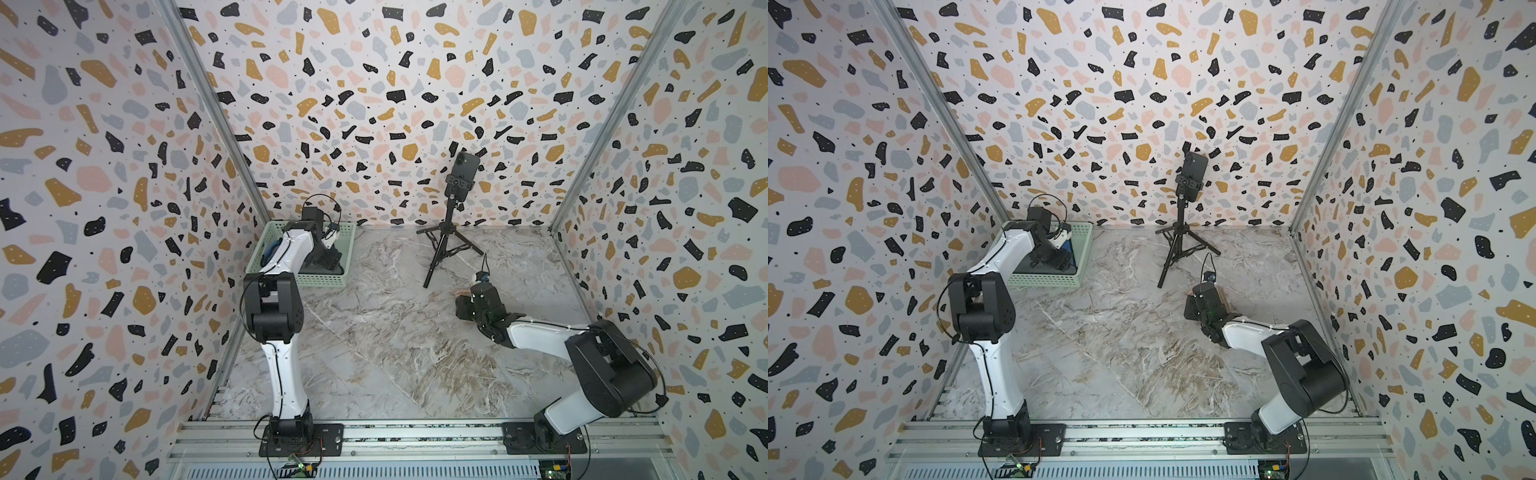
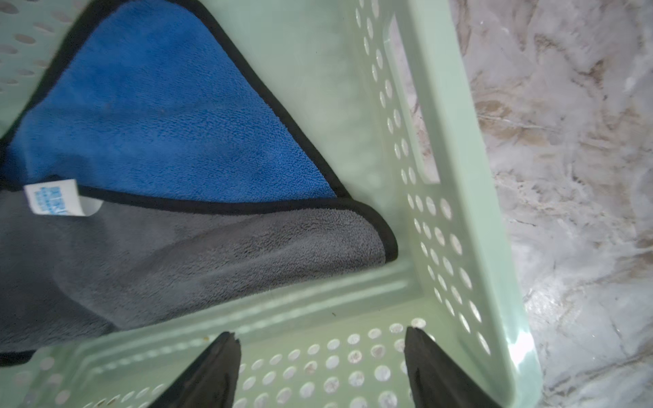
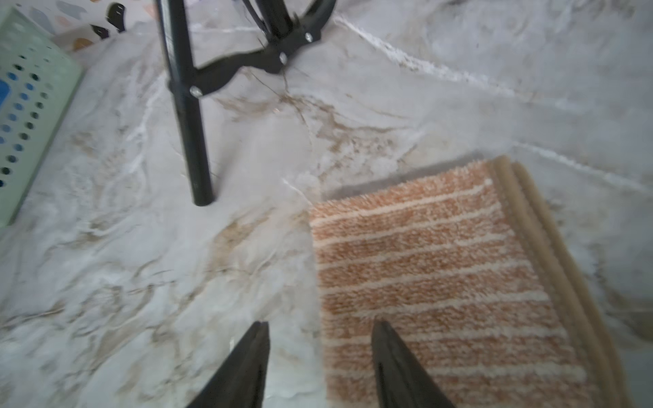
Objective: Fold the square dishcloth
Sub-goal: Move the cleaning item to the center of the board, then pick up the cleaning item from the bin.
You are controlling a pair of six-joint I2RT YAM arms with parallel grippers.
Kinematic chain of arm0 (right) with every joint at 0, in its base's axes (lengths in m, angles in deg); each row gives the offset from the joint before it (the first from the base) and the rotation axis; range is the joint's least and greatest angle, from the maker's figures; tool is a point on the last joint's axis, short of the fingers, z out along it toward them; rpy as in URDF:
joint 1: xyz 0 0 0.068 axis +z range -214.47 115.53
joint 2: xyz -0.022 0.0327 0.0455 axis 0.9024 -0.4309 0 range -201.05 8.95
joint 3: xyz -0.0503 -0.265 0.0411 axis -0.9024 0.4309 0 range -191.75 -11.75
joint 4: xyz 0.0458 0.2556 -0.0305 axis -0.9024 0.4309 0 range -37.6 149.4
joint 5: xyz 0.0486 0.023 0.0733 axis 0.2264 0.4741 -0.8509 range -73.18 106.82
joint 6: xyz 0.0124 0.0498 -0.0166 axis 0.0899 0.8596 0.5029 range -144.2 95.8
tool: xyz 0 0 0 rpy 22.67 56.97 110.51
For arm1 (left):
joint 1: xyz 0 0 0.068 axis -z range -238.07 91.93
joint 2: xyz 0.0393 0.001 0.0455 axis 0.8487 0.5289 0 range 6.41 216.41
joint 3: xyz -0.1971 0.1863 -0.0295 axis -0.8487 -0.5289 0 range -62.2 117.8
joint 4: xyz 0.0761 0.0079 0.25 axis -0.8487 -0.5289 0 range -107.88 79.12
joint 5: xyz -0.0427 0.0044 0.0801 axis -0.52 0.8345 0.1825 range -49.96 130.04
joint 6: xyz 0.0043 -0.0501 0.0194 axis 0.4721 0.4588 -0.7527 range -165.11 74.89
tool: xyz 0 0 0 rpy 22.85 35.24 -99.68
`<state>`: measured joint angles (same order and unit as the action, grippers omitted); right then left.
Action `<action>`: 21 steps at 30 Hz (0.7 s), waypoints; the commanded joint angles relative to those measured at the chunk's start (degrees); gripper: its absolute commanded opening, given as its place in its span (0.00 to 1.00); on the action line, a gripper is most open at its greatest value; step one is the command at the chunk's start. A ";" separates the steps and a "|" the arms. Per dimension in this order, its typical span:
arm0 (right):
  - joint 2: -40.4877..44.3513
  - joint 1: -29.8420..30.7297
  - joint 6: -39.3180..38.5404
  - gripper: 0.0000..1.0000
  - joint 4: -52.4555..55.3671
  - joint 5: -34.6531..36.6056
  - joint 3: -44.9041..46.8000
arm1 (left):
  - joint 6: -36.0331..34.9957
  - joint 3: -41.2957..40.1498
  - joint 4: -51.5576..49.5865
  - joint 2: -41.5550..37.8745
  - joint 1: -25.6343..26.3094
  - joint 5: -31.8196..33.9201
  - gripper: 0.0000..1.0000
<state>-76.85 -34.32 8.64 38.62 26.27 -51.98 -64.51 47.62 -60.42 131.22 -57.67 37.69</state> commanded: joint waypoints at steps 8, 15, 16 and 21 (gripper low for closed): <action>10.58 2.81 -8.99 0.84 18.65 -0.46 -7.37 | 0.12 12.99 -9.83 11.78 0.76 -2.02 0.76; 7.26 7.48 -6.81 0.82 11.91 0.07 -3.53 | -2.81 12.91 -10.70 15.02 1.42 2.51 0.75; 6.91 7.61 -6.63 0.82 11.72 -0.22 -3.58 | -3.14 12.92 -10.81 15.35 1.56 3.14 0.74; 7.93 8.76 -6.73 0.68 7.66 -0.89 -1.46 | -4.40 12.72 -11.19 16.68 2.14 5.86 0.54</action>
<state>-70.88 -26.17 2.02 50.18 25.31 -54.17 -67.11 60.13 -69.01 146.15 -56.01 40.40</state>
